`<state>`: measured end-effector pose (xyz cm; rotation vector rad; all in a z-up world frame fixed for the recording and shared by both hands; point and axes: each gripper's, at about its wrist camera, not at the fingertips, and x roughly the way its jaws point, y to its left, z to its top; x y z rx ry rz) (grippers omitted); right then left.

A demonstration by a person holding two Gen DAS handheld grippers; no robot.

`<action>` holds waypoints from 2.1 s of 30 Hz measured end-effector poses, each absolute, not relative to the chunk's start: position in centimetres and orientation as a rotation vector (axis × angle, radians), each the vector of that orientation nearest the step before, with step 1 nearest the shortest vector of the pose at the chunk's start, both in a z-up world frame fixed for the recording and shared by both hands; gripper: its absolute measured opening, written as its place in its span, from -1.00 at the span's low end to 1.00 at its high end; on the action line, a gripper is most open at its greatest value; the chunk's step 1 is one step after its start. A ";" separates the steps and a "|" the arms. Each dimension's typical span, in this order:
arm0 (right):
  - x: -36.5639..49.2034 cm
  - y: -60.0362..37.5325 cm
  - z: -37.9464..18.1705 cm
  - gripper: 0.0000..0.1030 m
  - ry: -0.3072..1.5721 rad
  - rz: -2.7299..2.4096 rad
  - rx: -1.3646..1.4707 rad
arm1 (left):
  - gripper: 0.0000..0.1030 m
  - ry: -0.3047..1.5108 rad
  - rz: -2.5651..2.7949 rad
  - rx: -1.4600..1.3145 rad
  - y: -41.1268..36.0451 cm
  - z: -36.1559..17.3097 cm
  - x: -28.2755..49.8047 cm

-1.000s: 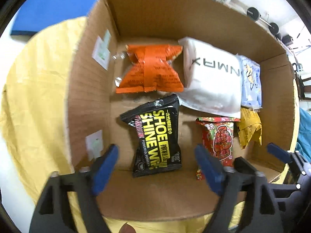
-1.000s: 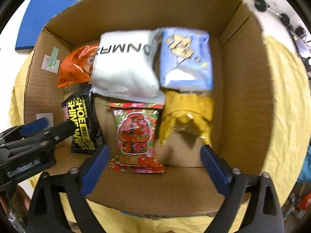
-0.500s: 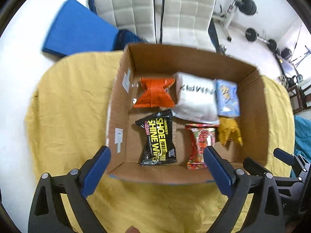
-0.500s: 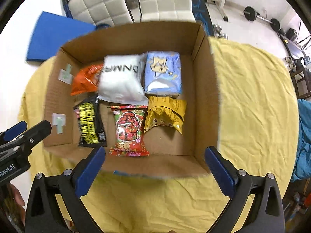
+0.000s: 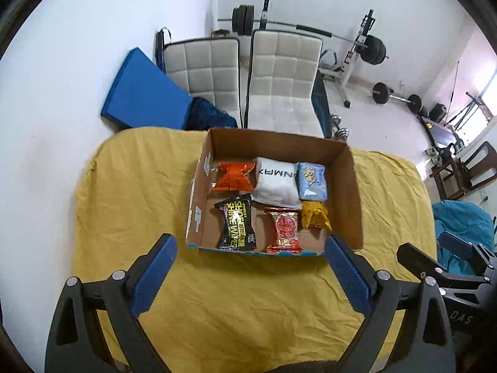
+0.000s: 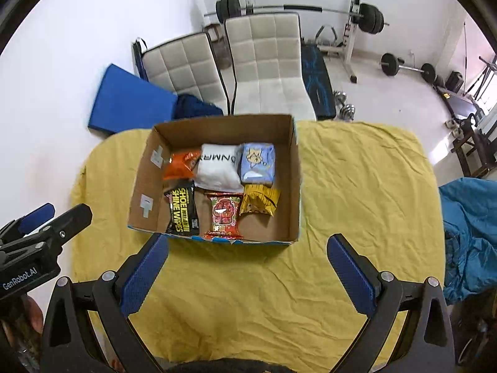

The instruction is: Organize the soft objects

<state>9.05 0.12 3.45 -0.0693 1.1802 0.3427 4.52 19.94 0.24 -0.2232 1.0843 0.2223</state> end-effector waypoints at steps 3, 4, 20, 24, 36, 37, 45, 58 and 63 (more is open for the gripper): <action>7.7 -0.4 5.8 1.00 1.150 0.346 -0.073 | 0.89 1.058 0.218 -0.219 19.4 1.8 3.4; 7.4 -0.6 6.4 1.00 1.141 0.346 -0.074 | 0.89 1.048 0.215 -0.218 19.2 2.3 3.0; 4.6 -2.3 11.3 1.00 1.077 0.324 -0.076 | 0.89 1.006 0.213 -0.203 17.9 5.1 0.4; 4.5 -2.2 11.1 1.00 1.082 0.322 -0.076 | 0.90 1.012 0.221 -0.198 17.8 5.2 0.3; 4.2 -2.5 11.0 1.00 1.068 0.303 -0.084 | 0.92 1.004 0.242 -0.206 18.4 5.1 0.2; 4.2 -2.5 11.1 1.00 1.067 0.301 -0.085 | 0.92 1.001 0.242 -0.208 18.5 5.1 0.1; 4.2 -2.5 11.3 1.00 1.059 0.300 -0.088 | 0.92 0.999 0.246 -0.204 18.6 5.3 0.2; 3.7 -2.1 11.6 1.00 1.053 0.300 -0.100 | 0.92 1.008 0.250 -0.187 18.9 5.0 0.1; 3.6 -1.8 11.6 1.00 1.050 0.299 -0.104 | 0.92 1.011 0.246 -0.176 19.0 4.9 0.2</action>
